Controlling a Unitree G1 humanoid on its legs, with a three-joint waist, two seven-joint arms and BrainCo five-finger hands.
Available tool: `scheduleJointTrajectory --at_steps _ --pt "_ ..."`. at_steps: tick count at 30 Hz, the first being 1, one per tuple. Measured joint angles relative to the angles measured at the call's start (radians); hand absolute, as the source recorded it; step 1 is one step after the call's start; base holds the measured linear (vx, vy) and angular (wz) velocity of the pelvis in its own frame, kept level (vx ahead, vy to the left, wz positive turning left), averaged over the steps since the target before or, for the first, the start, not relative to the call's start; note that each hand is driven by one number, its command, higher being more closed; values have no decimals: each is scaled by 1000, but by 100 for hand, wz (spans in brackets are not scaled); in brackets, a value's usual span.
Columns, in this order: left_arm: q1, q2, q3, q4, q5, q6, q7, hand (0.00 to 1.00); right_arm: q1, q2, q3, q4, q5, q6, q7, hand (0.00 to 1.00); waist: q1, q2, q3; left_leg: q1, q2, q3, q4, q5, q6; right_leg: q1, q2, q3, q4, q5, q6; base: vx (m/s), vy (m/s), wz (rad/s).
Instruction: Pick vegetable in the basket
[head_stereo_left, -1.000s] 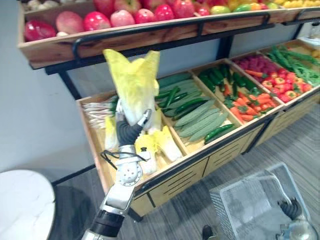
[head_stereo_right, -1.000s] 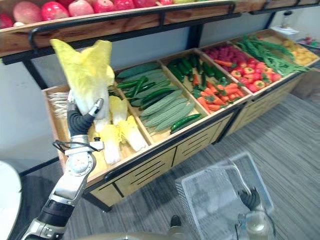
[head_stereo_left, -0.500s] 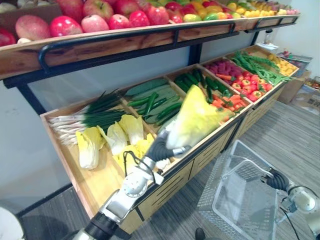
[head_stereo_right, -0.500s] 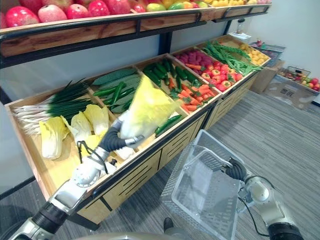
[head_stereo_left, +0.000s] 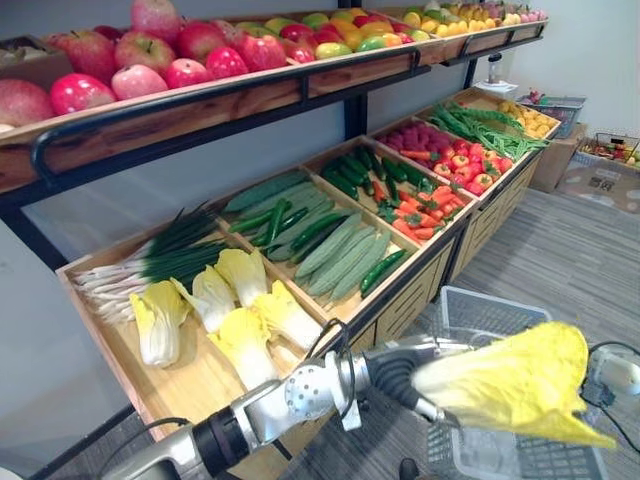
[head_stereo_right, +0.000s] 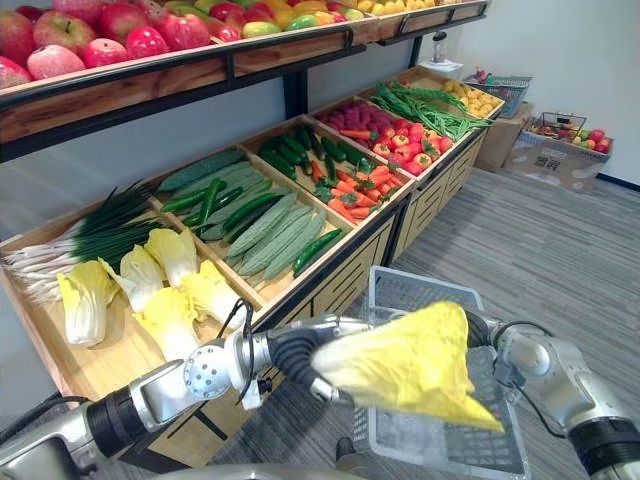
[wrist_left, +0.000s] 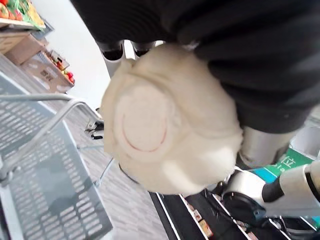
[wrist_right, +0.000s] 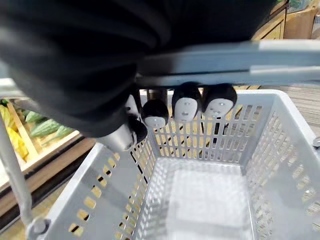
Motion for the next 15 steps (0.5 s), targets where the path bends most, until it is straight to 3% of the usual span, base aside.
scheduleJointTrajectory --at_steps 5,15 --pt "-2 1 -68 0 0 -1 -22 100 -30 -39 83 1 -75 -3 14 100 0 1 -1 -3 0 3 3 4 6 -11 -1 0 16 0 0 -38 19 -2" --pt "-1 -11 -161 12 19 10 -51 100 -115 -46 193 7 -72 2 24 100 0 1 -1 -4 -1 3 3 -2 -2 -12 -7 -15 17 -7 -11 -21 14 0"
